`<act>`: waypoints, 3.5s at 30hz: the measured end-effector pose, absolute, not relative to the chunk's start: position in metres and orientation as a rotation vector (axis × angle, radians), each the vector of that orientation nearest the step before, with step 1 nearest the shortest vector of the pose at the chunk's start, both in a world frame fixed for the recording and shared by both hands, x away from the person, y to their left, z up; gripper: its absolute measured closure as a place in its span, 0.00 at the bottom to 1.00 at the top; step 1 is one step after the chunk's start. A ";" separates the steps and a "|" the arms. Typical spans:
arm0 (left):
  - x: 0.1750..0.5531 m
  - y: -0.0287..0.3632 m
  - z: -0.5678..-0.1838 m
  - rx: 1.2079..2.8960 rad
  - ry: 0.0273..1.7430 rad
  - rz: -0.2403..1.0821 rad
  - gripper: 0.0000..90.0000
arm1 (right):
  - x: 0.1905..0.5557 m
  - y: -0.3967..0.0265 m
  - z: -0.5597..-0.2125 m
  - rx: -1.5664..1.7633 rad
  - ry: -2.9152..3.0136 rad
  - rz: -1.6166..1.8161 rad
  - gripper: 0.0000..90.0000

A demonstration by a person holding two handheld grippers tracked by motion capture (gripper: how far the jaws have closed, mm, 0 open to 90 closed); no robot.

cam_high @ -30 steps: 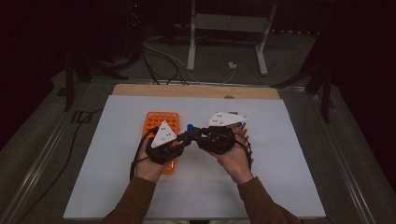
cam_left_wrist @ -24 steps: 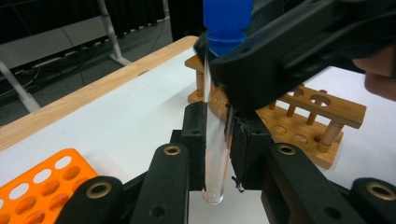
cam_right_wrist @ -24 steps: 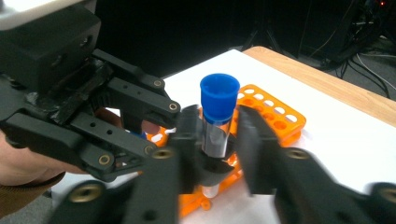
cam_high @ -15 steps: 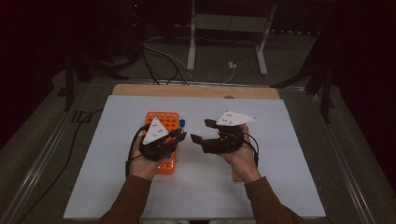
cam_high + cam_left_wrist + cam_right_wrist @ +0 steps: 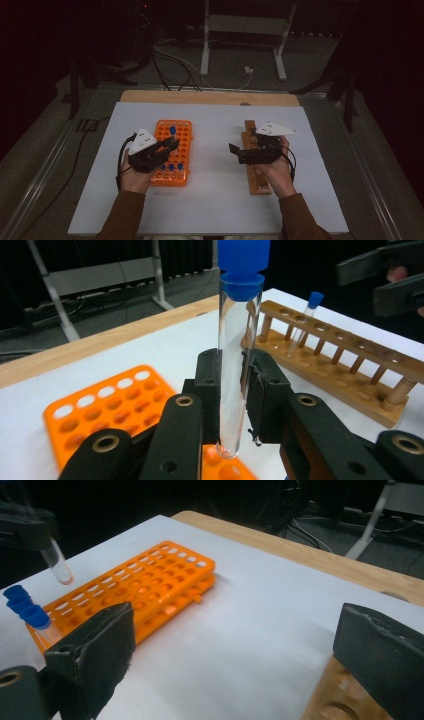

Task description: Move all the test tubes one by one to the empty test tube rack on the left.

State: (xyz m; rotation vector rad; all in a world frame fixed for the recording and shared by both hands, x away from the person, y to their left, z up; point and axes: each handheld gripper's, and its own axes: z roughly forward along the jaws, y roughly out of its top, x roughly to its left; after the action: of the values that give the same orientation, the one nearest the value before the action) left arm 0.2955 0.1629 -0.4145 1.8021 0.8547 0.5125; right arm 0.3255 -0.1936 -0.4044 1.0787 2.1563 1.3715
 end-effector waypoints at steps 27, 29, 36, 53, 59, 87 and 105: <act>0.269 0.208 -0.456 1.792 0.931 0.486 0.86 | 0.315 -0.229 -0.412 1.147 2.085 1.399 0.04; 0.268 0.208 -0.457 1.795 0.929 0.487 0.86 | 0.315 -0.230 -0.412 1.149 2.084 1.402 0.04; 0.263 0.209 -0.458 1.795 0.927 0.491 0.86 | 0.312 -0.236 -0.415 1.162 2.070 1.410 0.04; 0.257 0.208 -0.463 1.807 0.923 0.493 0.86 | 0.303 -0.250 -0.423 1.184 2.039 1.372 0.04; 0.256 0.208 -0.464 1.807 0.918 0.492 0.86 | 0.301 -0.255 -0.424 1.193 2.031 1.372 0.04; 0.257 0.206 -0.476 1.835 0.894 0.485 0.86 | 0.296 -0.259 -0.426 1.194 2.021 1.391 0.04; 0.258 0.204 -0.485 1.927 0.897 0.475 0.86 | 0.296 -0.259 -0.427 1.190 2.024 1.394 0.04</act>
State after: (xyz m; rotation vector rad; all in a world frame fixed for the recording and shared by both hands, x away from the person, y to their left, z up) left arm 0.2581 0.2042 -0.4849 1.9274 0.8970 0.4754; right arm 0.2958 -0.2589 -0.4272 1.1895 2.0240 1.3942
